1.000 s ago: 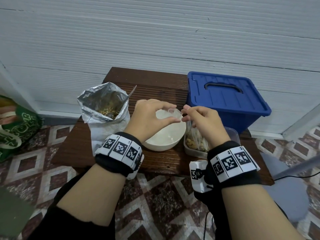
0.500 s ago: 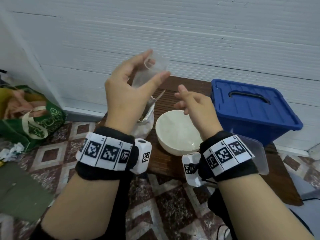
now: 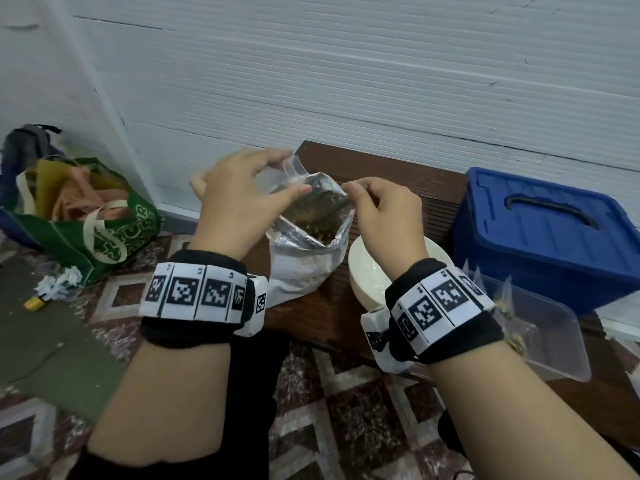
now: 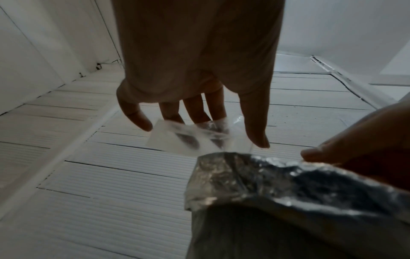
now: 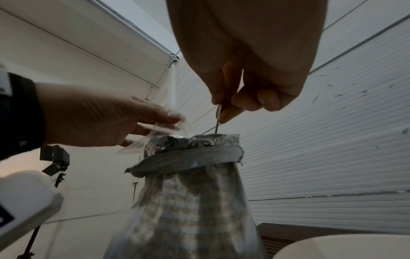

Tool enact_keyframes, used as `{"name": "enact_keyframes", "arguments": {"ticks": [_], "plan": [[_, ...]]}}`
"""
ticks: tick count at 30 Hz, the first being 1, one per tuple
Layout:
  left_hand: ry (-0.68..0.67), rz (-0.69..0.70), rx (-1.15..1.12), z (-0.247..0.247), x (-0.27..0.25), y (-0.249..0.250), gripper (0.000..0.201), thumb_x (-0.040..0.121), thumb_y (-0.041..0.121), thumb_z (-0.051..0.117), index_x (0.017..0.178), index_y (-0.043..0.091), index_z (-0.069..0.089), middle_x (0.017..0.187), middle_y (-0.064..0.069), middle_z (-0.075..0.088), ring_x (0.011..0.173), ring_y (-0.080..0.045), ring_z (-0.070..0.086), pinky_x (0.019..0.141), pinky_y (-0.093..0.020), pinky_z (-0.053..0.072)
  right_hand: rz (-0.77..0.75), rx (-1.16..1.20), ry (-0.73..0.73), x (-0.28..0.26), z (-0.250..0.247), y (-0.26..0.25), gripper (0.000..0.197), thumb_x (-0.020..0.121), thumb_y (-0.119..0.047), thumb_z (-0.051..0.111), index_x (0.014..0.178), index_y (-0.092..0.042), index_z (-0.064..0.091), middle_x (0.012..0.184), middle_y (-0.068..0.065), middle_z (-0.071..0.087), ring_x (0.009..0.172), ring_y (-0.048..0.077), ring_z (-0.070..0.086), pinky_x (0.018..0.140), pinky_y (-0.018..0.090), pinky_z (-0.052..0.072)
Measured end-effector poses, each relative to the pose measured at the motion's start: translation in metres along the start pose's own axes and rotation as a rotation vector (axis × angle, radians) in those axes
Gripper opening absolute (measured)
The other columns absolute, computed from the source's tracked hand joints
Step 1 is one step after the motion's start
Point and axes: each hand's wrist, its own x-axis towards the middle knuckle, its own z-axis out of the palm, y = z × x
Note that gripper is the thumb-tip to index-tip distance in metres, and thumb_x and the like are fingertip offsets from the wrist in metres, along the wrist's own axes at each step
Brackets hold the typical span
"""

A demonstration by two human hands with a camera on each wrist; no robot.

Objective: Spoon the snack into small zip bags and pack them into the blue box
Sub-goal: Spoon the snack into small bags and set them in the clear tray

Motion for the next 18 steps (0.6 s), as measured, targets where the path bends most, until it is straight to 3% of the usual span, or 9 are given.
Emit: {"name": "enact_keyframes", "arguments": {"ticks": [5,10,15,18], "plan": [[-0.062,-0.026,0.005,0.0,-0.002,-0.003,0.048,0.065,0.068,0.069,0.109,0.056,0.054,0.097,0.037,0.053,0.119,-0.007,0.052,0.107,-0.052,0.035,-0.17,-0.102,0.115,0.002,0.004,0.0,0.023,0.098,-0.02,0.049,0.099,-0.011,0.071,0.092,0.003,0.068,0.09,0.017,0.058,0.073,0.018,0.032],[-0.1,-0.024,0.007,0.002,-0.002,-0.005,0.052,0.059,0.073,0.061,0.108,0.055,0.054,0.093,0.039,0.051,0.115,-0.006,0.054,0.105,-0.051,0.037,-0.245,-0.223,0.054,0.001,0.011,0.003,0.026,0.097,-0.021,0.047,0.092,-0.009,0.069,0.086,0.009,0.065,0.085,0.025,0.056,0.075,0.027,0.033],[-0.117,-0.02,0.002,0.003,-0.002,-0.008,0.048,0.066,0.063,0.072,0.11,0.054,0.054,0.095,0.038,0.05,0.115,-0.007,0.054,0.105,-0.052,0.037,-0.118,-0.137,0.03,0.0,0.013,0.003,0.026,0.097,-0.017,0.048,0.09,-0.007,0.071,0.088,0.008,0.068,0.087,0.022,0.059,0.075,0.027,0.036],[-0.12,-0.023,0.006,0.003,-0.002,-0.008,0.046,0.07,0.057,0.075,0.111,0.053,0.054,0.098,0.038,0.049,0.115,-0.008,0.054,0.105,-0.052,0.037,0.021,-0.058,0.048,0.001,0.013,0.005,0.028,0.098,-0.019,0.048,0.087,-0.008,0.071,0.083,0.004,0.068,0.081,0.017,0.059,0.066,0.022,0.034]]}}
